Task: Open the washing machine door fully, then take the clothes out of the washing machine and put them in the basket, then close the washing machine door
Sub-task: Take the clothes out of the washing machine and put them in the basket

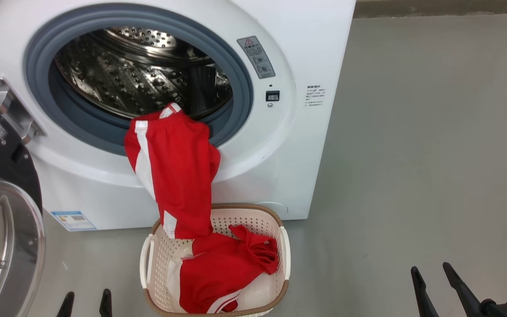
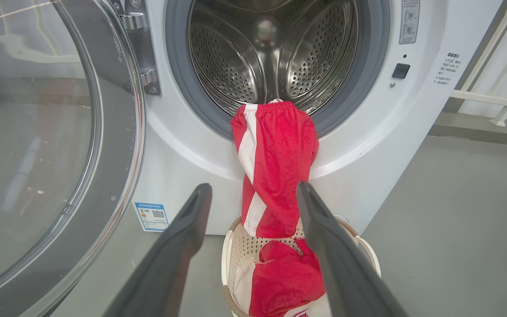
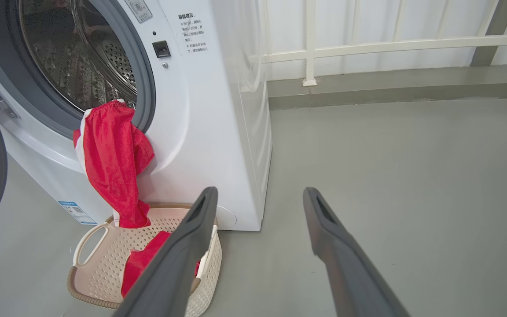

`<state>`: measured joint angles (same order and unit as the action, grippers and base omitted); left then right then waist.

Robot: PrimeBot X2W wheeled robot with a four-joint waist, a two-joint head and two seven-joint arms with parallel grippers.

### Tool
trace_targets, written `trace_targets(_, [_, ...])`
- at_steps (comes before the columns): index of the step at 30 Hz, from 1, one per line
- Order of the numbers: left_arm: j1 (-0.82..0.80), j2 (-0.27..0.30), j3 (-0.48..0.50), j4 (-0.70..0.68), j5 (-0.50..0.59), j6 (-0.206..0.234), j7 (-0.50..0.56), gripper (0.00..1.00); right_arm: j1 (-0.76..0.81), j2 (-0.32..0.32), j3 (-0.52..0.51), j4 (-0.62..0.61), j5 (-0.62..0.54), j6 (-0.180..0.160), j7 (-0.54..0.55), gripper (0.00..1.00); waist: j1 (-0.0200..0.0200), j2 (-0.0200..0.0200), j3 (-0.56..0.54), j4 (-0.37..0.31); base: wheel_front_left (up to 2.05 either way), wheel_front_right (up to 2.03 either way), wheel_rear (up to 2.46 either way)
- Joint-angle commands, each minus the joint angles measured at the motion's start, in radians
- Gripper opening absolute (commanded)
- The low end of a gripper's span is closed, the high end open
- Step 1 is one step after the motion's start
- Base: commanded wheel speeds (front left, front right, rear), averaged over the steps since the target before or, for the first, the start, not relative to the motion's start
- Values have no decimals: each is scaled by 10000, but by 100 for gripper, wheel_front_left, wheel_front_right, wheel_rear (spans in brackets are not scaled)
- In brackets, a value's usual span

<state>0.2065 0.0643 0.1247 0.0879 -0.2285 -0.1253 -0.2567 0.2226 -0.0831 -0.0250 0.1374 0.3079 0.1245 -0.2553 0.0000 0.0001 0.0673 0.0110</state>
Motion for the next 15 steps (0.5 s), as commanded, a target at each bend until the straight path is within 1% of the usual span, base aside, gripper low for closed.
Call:
trace_targets(1, [-156, 28, 372, -294, 32, -54, -51, 100, -199, -166, 160, -267, 23, 62, -65, 100, 0, -1, 24, 6, 0, 0, 0])
trace_targets(5, [-203, 21, 378, -322, 14, -54, -51, 100, -258, -134, 153, -273, 0, 62, -65, 100, 0, -1, 74, 3, 0, 0, 0])
trace_targets(9, [-364, 22, 179, -299, -7, -54, -51, 100, -313, -90, 147, -289, -20, 62, -65, 100, 0, -1, 138, -4, 0, 0, 0])
trace_targets(15, [-1218, 244, -325, -39, -165, -54, -51, 100, -479, 16, 192, -312, -66, 62, -65, 100, 0, -1, 388, -44, 0, 0, 0])
